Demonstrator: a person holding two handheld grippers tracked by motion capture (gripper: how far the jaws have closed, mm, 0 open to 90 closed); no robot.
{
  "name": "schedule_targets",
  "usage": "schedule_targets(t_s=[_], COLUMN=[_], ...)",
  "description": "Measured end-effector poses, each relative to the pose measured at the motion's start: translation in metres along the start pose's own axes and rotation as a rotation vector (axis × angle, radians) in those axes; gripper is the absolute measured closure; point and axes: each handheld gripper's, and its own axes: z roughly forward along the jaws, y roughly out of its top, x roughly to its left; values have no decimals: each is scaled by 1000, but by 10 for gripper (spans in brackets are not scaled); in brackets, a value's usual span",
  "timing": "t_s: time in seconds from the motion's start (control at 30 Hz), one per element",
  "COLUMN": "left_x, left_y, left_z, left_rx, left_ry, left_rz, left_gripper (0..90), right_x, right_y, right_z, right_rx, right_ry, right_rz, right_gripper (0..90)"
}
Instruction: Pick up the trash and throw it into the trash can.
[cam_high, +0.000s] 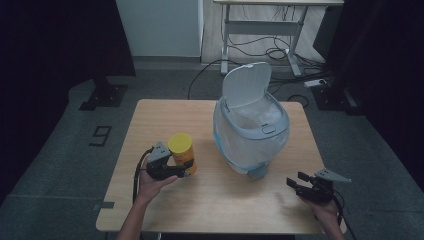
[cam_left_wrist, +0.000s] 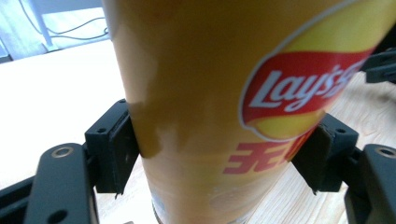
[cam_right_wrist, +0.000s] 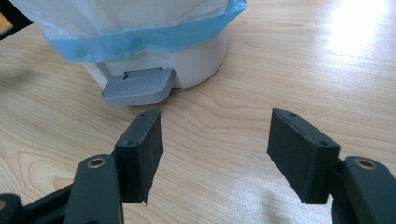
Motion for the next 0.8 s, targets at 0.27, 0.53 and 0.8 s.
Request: schedule_targets(t_s=[0.27, 0.53, 0.8], left_x=[-4, -7, -12], left_y=[17, 33, 50], left_z=[-5, -8, -11], left_rx=[-14, -32, -54], left_ry=[-10, -19, -25], left_rz=[7, 21, 40], left_gripper=[244, 245, 245], right_x=[0, -2, -3], right_y=[-1, -2, -2], right_z=[2, 2, 3], right_rx=[7, 11, 19], right_ry=[4, 2, -1], right_rz=[-1, 5, 7], right_gripper=[350, 350, 349])
